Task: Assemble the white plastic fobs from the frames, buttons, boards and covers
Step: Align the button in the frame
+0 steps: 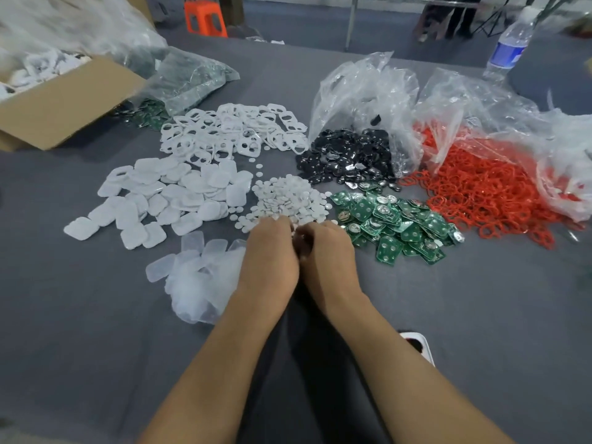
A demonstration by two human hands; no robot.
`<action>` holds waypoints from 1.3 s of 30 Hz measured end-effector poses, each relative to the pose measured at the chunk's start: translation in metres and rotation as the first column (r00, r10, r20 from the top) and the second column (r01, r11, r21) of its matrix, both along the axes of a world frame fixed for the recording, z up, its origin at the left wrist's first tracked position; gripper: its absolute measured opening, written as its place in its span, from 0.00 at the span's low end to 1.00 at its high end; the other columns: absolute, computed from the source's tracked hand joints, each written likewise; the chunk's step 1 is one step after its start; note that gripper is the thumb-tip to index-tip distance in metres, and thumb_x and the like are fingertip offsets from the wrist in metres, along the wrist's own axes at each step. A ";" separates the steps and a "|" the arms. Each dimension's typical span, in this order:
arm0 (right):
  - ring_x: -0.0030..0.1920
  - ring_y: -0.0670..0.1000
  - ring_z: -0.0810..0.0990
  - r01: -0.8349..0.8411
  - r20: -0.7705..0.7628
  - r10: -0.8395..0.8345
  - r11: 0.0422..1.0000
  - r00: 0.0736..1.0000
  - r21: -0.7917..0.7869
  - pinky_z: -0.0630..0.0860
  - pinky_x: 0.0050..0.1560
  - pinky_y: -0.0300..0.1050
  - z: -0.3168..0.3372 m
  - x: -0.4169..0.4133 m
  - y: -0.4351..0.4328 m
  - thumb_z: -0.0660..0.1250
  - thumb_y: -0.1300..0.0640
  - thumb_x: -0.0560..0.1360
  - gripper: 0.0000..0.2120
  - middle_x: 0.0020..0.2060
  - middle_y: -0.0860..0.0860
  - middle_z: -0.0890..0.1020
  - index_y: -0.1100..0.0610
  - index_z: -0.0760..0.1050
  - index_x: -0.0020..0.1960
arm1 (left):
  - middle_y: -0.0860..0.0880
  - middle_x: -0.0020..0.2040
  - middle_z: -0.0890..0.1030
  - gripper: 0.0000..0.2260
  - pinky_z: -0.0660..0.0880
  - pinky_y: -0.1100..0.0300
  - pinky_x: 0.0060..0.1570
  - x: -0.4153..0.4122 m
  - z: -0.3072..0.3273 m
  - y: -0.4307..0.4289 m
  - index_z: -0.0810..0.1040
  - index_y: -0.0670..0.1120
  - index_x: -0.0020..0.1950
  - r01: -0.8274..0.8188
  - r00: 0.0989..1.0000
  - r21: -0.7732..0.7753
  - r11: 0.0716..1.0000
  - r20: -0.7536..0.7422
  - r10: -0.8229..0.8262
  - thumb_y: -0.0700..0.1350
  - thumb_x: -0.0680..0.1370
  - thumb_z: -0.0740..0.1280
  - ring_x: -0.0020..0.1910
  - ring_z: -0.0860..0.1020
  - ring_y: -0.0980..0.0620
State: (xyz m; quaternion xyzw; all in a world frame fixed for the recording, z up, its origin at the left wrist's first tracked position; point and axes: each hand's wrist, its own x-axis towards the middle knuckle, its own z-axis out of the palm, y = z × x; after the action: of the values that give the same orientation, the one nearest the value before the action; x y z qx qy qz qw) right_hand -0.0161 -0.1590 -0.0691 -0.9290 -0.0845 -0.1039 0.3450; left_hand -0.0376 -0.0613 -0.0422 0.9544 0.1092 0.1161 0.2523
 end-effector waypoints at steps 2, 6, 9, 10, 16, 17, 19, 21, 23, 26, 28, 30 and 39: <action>0.43 0.49 0.76 0.001 0.012 -0.002 0.998 1.000 0.055 0.69 0.41 0.41 -0.001 -0.001 -0.004 0.68 0.61 0.75 0.06 0.41 0.48 0.79 0.53 0.83 0.49 | 0.46 0.57 0.80 0.10 0.62 0.65 0.48 -0.003 -0.002 0.001 0.80 0.46 0.62 0.017 0.998 -0.042 0.999 0.053 -0.015 0.39 0.82 0.64 0.56 0.77 0.48; 0.43 0.40 0.79 0.022 -0.014 -0.019 0.962 1.000 0.272 0.73 0.45 0.29 0.008 -0.011 -0.012 0.70 0.53 0.77 0.03 0.43 0.42 0.80 0.50 0.82 0.50 | 0.48 0.58 0.82 0.13 0.69 0.68 0.56 -0.014 0.002 -0.001 0.81 0.45 0.63 0.060 0.985 -0.191 0.980 0.172 -0.027 0.36 0.80 0.67 0.56 0.79 0.51; 0.42 0.38 0.82 0.023 -0.059 0.003 0.903 0.998 0.429 0.73 0.43 0.28 0.022 -0.032 -0.025 0.69 0.55 0.78 0.05 0.38 0.38 0.84 0.48 0.83 0.48 | 0.54 0.51 0.86 0.10 0.78 0.64 0.58 -0.030 0.009 -0.005 0.84 0.47 0.58 0.155 0.973 -0.443 0.883 0.222 -0.059 0.36 0.79 0.70 0.51 0.83 0.59; 0.41 0.40 0.82 0.029 -0.084 0.013 0.878 0.996 0.478 0.76 0.43 0.32 0.026 -0.040 -0.032 0.70 0.56 0.78 0.05 0.38 0.39 0.84 0.49 0.84 0.48 | 0.55 0.49 0.86 0.10 0.78 0.65 0.56 -0.037 0.009 -0.007 0.84 0.47 0.57 0.189 0.971 -0.510 0.839 0.223 -0.084 0.35 0.79 0.71 0.50 0.83 0.62; 0.38 0.51 0.80 0.182 -0.345 0.257 0.500 0.903 0.847 0.79 0.42 0.43 0.047 -0.096 -0.080 0.73 0.66 0.73 0.06 0.37 0.55 0.85 0.56 0.85 0.43 | 0.57 0.46 0.87 0.10 0.79 0.67 0.50 -0.080 0.007 -0.033 0.87 0.51 0.51 0.290 0.957 -0.729 0.620 0.244 -0.160 0.36 0.77 0.74 0.48 0.85 0.59; 0.38 0.51 0.79 0.200 -0.367 0.295 0.473 0.882 0.858 0.78 0.42 0.41 0.048 -0.104 -0.089 0.75 0.64 0.70 0.04 0.37 0.55 0.84 0.56 0.85 0.42 | 0.56 0.46 0.87 0.11 0.78 0.68 0.49 -0.087 0.007 -0.038 0.87 0.52 0.50 0.305 0.952 -0.748 0.590 0.250 -0.176 0.35 0.77 0.74 0.48 0.85 0.59; 0.38 0.51 0.79 0.214 -0.388 0.330 0.456 0.861 0.864 0.78 0.41 0.40 0.052 -0.119 -0.107 0.76 0.59 0.67 0.06 0.38 0.56 0.84 0.56 0.85 0.43 | 0.54 0.46 0.88 0.11 0.78 0.69 0.49 -0.100 0.007 -0.047 0.87 0.52 0.50 0.346 0.937 -0.780 0.521 0.266 -0.225 0.35 0.77 0.73 0.48 0.85 0.58; 0.37 0.51 0.79 0.208 -0.386 0.308 0.480 0.870 0.852 0.77 0.38 0.39 0.054 -0.132 -0.121 0.76 0.56 0.66 0.09 0.38 0.57 0.84 0.57 0.85 0.45 | 0.52 0.48 0.88 0.11 0.79 0.67 0.50 -0.111 0.006 -0.056 0.87 0.51 0.51 0.398 0.913 -0.792 0.463 0.294 -0.282 0.35 0.77 0.73 0.49 0.86 0.56; 0.34 0.51 0.78 0.183 -0.356 0.265 0.510 0.896 0.841 0.75 0.35 0.40 0.056 -0.145 -0.131 0.77 0.56 0.67 0.09 0.34 0.55 0.82 0.57 0.84 0.47 | 0.51 0.48 0.88 0.10 0.79 0.65 0.51 -0.121 0.005 -0.065 0.87 0.50 0.51 0.422 0.899 -0.800 0.426 0.308 -0.311 0.35 0.77 0.73 0.50 0.86 0.54; 0.34 0.54 0.78 0.192 -0.332 0.186 0.525 0.925 0.829 0.78 0.38 0.45 0.055 -0.159 -0.141 0.78 0.58 0.65 0.08 0.31 0.58 0.78 0.58 0.84 0.43 | 0.50 0.50 0.88 0.10 0.79 0.64 0.53 -0.133 0.003 -0.077 0.87 0.49 0.53 0.416 0.892 -0.829 0.373 0.292 -0.346 0.35 0.78 0.72 0.52 0.86 0.52; 0.35 0.57 0.79 0.206 -0.323 0.152 0.510 0.934 0.835 0.79 0.41 0.48 0.054 -0.167 -0.146 0.78 0.62 0.66 0.05 0.32 0.60 0.79 0.59 0.83 0.41 | 0.49 0.52 0.88 0.12 0.79 0.63 0.54 -0.140 0.001 -0.082 0.87 0.49 0.55 0.418 0.874 -0.848 0.327 0.276 -0.401 0.34 0.80 0.70 0.55 0.85 0.51; 0.36 0.57 0.81 0.217 -0.313 0.121 0.492 0.942 0.843 0.81 0.42 0.46 0.052 -0.176 -0.148 0.76 0.66 0.69 0.04 0.32 0.59 0.82 0.60 0.83 0.40 | 0.49 0.54 0.87 0.14 0.79 0.63 0.55 -0.147 -0.001 -0.087 0.87 0.48 0.57 0.400 0.868 -0.870 0.289 0.258 -0.425 0.32 0.81 0.67 0.56 0.85 0.52; 0.38 0.45 0.85 0.158 -0.260 -0.029 0.856 0.965 0.493 0.80 0.41 0.37 0.037 -0.198 -0.156 0.75 0.60 0.74 0.09 0.37 0.44 0.86 0.45 0.83 0.45 | 0.46 0.48 0.88 0.07 0.80 0.62 0.52 -0.161 -0.011 -0.099 0.83 0.43 0.55 0.252 0.934 -0.917 0.308 0.147 -0.327 0.35 0.79 0.71 0.50 0.86 0.50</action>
State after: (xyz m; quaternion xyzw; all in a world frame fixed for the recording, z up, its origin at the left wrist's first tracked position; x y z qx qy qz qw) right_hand -0.2139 -0.3146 -0.0324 -0.8133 0.0345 -0.0249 0.5803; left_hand -0.1982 -0.1604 -0.0531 0.6532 -0.0092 -0.0446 0.7558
